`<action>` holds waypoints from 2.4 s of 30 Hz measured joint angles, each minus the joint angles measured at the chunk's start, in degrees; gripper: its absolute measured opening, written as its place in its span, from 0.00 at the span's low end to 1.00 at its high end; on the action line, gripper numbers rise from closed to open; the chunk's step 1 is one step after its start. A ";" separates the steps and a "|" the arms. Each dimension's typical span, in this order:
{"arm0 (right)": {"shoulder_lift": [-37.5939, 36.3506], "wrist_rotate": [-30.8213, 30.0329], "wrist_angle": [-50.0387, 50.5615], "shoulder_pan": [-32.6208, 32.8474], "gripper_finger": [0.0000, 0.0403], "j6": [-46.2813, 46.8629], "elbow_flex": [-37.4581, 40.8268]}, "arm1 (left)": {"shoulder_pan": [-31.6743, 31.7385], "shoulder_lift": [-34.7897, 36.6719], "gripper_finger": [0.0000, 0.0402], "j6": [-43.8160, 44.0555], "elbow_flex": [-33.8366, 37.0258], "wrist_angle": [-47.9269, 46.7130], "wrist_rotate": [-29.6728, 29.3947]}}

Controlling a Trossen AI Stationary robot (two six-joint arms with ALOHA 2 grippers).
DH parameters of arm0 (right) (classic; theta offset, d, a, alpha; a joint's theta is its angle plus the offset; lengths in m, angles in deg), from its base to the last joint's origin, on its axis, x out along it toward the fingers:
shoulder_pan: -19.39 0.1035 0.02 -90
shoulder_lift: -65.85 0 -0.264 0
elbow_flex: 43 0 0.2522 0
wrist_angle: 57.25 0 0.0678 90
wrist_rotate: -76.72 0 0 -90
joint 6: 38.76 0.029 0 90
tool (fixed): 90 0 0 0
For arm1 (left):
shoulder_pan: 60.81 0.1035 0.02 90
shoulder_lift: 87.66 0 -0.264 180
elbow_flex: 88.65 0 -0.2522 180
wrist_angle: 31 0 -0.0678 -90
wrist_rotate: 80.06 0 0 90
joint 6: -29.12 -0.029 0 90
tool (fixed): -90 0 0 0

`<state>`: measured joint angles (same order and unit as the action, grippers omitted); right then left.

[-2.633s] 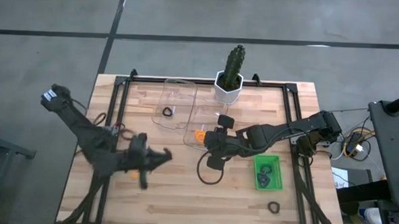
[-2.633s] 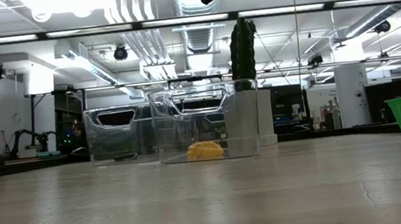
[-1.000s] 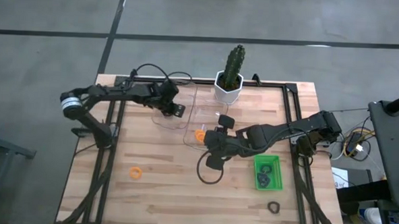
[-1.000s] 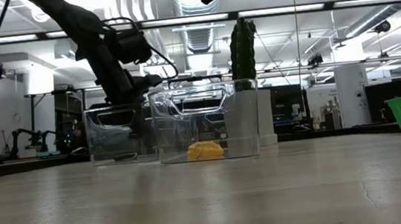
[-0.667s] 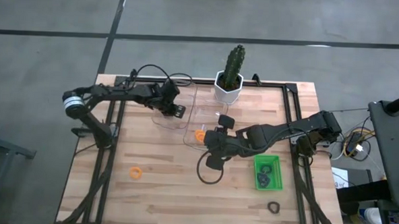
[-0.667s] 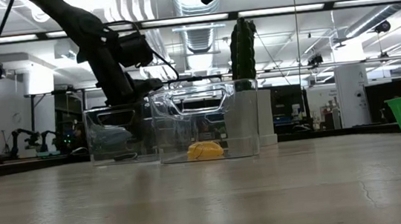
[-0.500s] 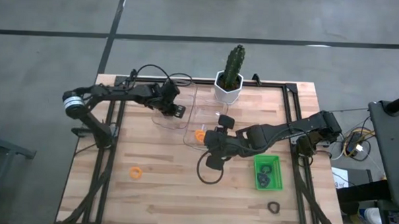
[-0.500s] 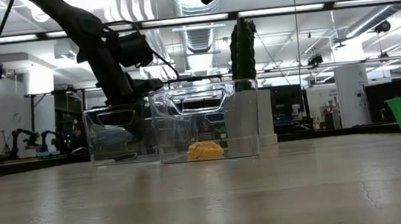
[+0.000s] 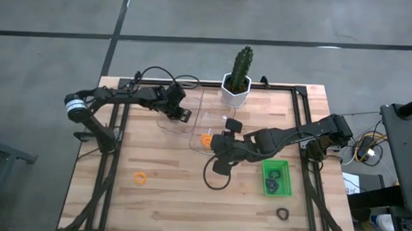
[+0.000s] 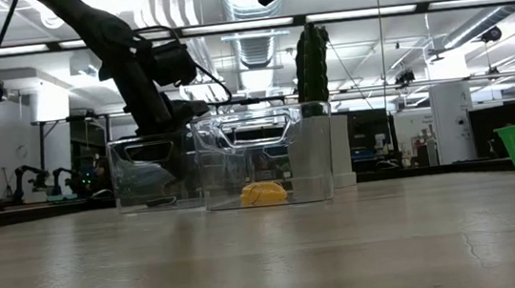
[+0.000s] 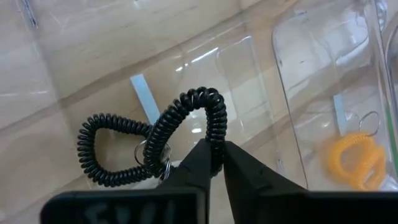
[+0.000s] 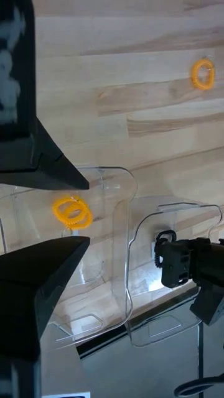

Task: Sort spring keychains
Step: Put the left black spring keychain into the left transparent bin, then put the yellow spring keychain into the right transparent bin

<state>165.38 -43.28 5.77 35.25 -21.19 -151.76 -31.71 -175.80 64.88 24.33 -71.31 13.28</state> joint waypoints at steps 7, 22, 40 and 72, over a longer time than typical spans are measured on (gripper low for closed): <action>0.00 0.00 0.00 0.00 0.33 -0.01 0.00 | 0.00 0.01 0.21 -0.36 0.00 -0.01 0.01; 0.00 0.02 0.22 0.00 0.33 -0.01 0.00 | -3.46 10.71 0.29 -2.01 -9.23 -20.65 6.68; 0.00 0.02 0.28 0.00 0.33 -1.74 0.00 | -54.69 30.77 0.29 46.90 -6.59 -40.00 -16.03; 0.00 0.15 0.28 0.00 0.31 -1.74 0.00 | -71.49 30.63 0.29 77.26 21.78 -14.26 -6.61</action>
<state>165.38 -43.13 6.05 35.25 -22.93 -151.76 -103.20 -145.17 142.13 46.11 -85.57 6.67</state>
